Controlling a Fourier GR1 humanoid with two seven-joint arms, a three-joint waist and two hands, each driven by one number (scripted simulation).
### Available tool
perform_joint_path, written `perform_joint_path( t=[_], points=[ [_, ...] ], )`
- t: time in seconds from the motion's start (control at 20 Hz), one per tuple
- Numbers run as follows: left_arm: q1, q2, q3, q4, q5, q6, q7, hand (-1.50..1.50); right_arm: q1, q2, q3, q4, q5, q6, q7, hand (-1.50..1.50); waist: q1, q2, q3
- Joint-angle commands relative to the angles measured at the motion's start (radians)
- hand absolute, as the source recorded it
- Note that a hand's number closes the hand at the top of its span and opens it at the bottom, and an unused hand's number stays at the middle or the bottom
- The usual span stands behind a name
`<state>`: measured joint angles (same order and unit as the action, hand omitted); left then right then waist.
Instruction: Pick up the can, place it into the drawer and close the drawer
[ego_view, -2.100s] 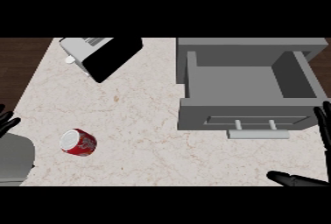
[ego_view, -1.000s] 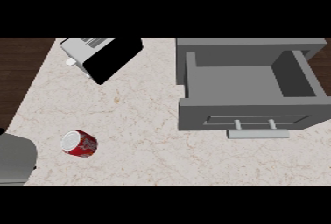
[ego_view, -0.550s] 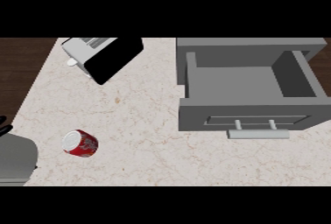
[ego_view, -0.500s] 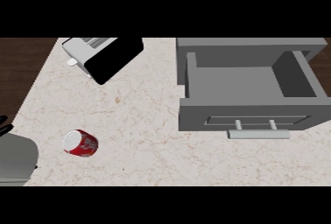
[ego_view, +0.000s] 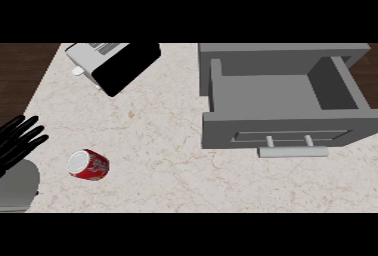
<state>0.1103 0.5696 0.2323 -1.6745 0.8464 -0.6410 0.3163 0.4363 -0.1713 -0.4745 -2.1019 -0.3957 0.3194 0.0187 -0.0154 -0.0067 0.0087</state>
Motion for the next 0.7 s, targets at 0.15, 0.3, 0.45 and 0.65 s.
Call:
perform_joint_path(
  t=[0.15, 0.3, 0.45, 0.65],
  points=[
    [-0.095, -0.105, -0.018, 0.205, -0.220, -0.087, -0.120, -1.50, 0.074, 0.055, -0.052, -0.013, -0.008, 0.080, -0.035, -1.50, 0.004, 0.006, -0.009],
    [-0.060, -0.163, -0.019, 0.195, -0.301, -0.049, -0.173, -1.50, 0.069, 0.025, -0.096, -0.057, -0.048, 0.078, 0.037, -1.50, 0.009, 0.006, -0.009],
    [-0.173, -0.206, -0.038, 0.383, -0.439, -0.053, -0.272, -1.50, 0.021, 0.038, -0.090, -0.046, -0.047, 0.060, 0.053, -1.50, 0.006, 0.008, -0.009],
    [-0.198, -0.212, -0.010, 0.483, -0.523, -0.064, -0.398, -1.50, -0.002, 0.054, -0.091, -0.032, -0.036, 0.075, 0.069, -1.50, 0.008, 0.007, -0.009]
  ],
)
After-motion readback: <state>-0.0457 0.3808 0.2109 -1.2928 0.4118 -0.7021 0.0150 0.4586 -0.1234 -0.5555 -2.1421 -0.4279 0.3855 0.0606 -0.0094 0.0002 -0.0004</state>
